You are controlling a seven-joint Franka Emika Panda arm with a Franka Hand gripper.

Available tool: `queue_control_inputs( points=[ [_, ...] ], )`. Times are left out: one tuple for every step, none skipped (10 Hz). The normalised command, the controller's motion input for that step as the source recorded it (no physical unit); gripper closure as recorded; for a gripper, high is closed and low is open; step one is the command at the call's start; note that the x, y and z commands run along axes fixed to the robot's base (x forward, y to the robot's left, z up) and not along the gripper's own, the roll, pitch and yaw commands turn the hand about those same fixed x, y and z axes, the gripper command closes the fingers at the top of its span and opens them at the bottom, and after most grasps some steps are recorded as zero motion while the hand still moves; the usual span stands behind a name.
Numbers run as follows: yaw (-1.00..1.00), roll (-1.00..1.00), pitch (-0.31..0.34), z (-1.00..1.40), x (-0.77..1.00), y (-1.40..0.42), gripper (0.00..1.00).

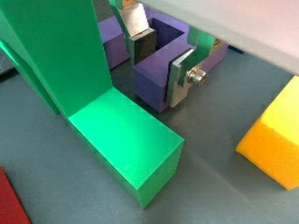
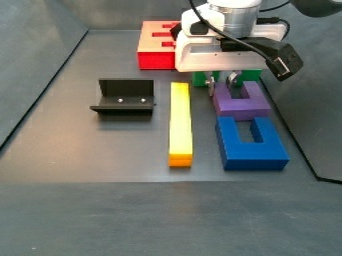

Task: Pick up the purple object. Move up. Place the purple object on the fixture. Regrasp the purple object. Move to above the board. Insert the purple object.
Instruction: Pick up the purple object.

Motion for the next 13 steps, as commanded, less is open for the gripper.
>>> queue_control_inputs(
  points=[
    [0.0, 0.0, 0.0, 0.0, 0.0, 0.0, 1.0],
    [0.0, 0.0, 0.0, 0.0, 0.0, 0.0, 1.0],
    [0.0, 0.0, 0.0, 0.0, 0.0, 0.0, 1.0],
    [0.0, 0.0, 0.0, 0.0, 0.0, 0.0, 1.0],
    [0.0, 0.0, 0.0, 0.0, 0.0, 0.0, 1.0],
    [0.0, 0.0, 0.0, 0.0, 0.0, 0.0, 1.0],
    [0.0, 0.0, 0.0, 0.0, 0.0, 0.0, 1.0],
    [0.0, 0.0, 0.0, 0.0, 0.0, 0.0, 1.0],
    [0.0, 0.0, 0.0, 0.0, 0.0, 0.0, 1.0],
    [0.0, 0.0, 0.0, 0.0, 0.0, 0.0, 1.0],
    [0.0, 0.0, 0.0, 0.0, 0.0, 0.0, 1.0],
    [0.0, 0.0, 0.0, 0.0, 0.0, 0.0, 1.0],
    [0.0, 0.0, 0.0, 0.0, 0.0, 0.0, 1.0]
  ],
)
